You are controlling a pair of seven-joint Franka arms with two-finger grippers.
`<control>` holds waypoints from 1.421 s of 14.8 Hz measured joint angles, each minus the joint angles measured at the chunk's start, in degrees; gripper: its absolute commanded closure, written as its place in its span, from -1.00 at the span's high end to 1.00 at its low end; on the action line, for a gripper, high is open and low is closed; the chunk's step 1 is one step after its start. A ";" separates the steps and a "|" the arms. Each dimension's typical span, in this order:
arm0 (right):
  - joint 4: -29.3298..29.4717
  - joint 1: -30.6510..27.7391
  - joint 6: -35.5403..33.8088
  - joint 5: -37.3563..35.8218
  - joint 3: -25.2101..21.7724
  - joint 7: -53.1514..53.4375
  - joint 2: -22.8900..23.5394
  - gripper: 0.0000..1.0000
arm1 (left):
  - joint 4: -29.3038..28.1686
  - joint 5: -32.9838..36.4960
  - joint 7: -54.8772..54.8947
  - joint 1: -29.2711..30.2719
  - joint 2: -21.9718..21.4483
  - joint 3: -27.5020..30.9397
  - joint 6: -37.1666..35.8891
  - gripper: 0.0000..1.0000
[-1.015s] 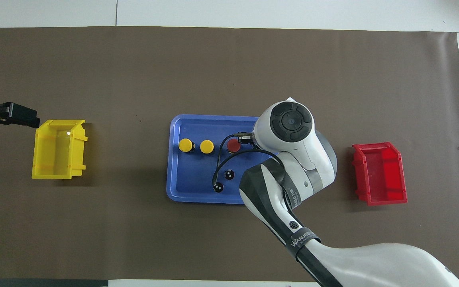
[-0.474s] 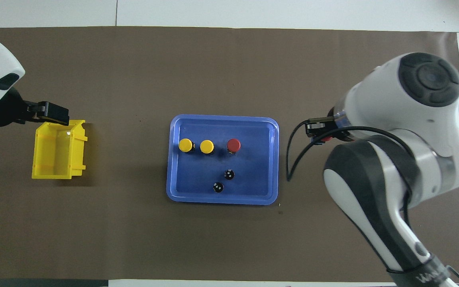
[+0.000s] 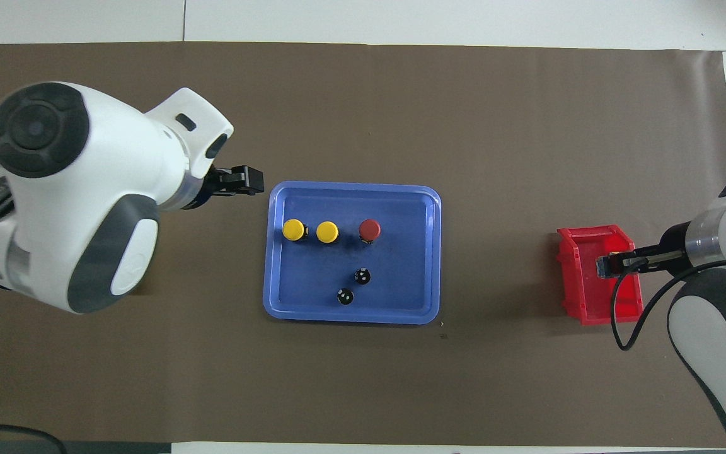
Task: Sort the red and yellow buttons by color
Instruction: 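Reach the left gripper to the yellow button nearest the yellow bin and grasp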
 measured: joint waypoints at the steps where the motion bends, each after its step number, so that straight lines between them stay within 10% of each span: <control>1: -2.09 -0.33 1.33 0.00 0.05 -0.70 -0.44 -0.69 | -0.15 0.00 -2.42 -2.10 2.43 -0.05 2.53 0.91; 6: -8.32 -5.27 6.75 0.00 0.13 -7.21 -0.62 -0.69 | -4.19 0.00 -5.78 -5.77 8.95 0.12 12.26 0.65; 21: -17.81 -6.04 18.58 0.00 0.67 -8.30 -0.63 -0.62 | -9.26 0.00 -8.38 -6.23 7.75 0.45 11.35 0.29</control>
